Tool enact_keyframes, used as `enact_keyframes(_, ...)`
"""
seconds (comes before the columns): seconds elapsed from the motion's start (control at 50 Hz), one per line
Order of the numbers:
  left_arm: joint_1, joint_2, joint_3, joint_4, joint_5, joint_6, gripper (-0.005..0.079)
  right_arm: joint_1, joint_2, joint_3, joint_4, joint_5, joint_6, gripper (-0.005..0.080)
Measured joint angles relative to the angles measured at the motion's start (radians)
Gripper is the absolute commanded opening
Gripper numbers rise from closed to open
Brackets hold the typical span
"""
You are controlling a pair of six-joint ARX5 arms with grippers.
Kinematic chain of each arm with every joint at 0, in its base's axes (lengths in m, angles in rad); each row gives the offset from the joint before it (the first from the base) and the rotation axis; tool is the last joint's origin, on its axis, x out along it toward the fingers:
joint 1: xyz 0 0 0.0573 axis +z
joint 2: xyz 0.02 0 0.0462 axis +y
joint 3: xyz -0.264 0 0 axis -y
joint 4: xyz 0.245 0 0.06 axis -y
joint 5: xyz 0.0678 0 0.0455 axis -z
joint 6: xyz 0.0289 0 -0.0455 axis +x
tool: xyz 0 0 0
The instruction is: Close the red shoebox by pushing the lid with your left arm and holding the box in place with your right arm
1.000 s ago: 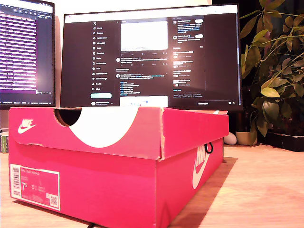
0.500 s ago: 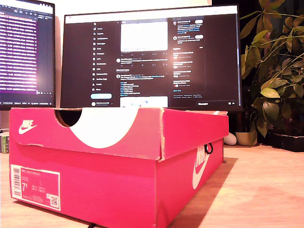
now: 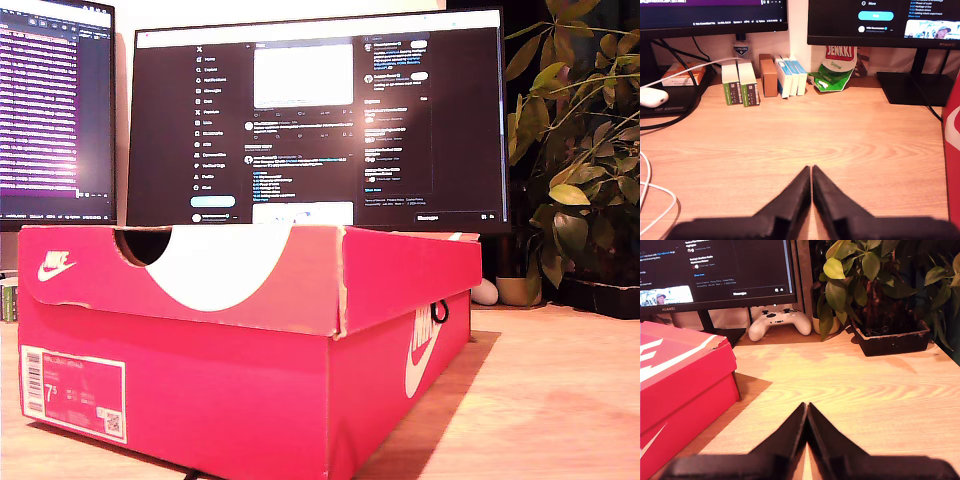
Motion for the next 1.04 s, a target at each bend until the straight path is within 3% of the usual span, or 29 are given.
enact_keyframes(0.22,0.005,0.000,0.000,0.000,0.004,0.000,-0.0019,-0.001,0.000,0.000,0.000,0.000,0.000,-0.0012)
enact_keyframes(0.46,0.076,0.000,0.000,0.000,0.005,0.000,-0.0019,-0.002,0.000,0.000,0.000,0.002,0.000,-0.0012)
enact_keyframes(1.04,0.077,0.000,0.000,0.000,0.005,0.000,-0.0019,-0.002,0.000,0.000,0.000,0.002,0.000,-0.0012)
